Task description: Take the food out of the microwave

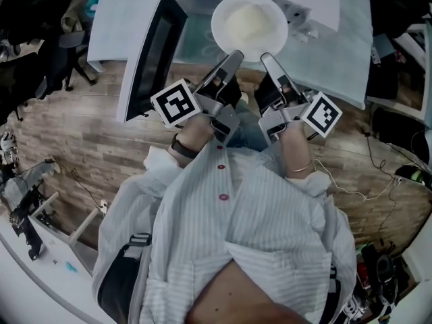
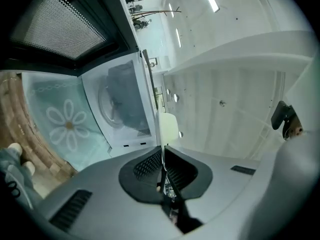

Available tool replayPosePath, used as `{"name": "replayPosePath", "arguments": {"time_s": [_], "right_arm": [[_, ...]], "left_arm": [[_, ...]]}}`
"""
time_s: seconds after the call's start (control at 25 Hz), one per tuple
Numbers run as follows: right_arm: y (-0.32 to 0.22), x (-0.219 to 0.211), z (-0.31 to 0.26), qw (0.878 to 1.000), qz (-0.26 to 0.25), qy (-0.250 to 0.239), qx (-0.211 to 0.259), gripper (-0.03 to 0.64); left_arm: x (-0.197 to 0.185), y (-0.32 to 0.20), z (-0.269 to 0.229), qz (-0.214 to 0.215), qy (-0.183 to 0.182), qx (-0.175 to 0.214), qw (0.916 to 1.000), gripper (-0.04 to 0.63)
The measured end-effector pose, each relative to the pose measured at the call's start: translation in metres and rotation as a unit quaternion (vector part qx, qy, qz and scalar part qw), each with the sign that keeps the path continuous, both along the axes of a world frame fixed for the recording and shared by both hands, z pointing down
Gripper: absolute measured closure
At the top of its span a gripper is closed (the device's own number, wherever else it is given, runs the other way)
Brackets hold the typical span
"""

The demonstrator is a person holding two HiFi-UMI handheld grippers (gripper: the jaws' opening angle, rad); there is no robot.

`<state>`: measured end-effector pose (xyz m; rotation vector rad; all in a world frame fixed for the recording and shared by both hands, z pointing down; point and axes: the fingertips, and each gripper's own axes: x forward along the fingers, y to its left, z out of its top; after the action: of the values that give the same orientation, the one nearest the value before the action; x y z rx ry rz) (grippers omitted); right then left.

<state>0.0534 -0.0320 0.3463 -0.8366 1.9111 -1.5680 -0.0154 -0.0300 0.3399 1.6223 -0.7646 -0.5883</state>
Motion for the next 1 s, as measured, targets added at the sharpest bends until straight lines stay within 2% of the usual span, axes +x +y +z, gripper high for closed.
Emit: {"name": "replayPosePath", "arguments": {"time_s": [0.48,1.0], "right_arm": [[-0.002,0.001,-0.009,1.000,0.005,-0.013,0.006,0.577],[-0.005,0.000,-0.011,1.000,0.003,-0.013,0.006,0.577]], "left_arm": [[0.000,-0.003,-0.008,0.008,0.015,0.003,0.9998,0.572],[-0.002,-0.006,-0.007,0.013,0.010,0.001,0.9999,0.572]]}}
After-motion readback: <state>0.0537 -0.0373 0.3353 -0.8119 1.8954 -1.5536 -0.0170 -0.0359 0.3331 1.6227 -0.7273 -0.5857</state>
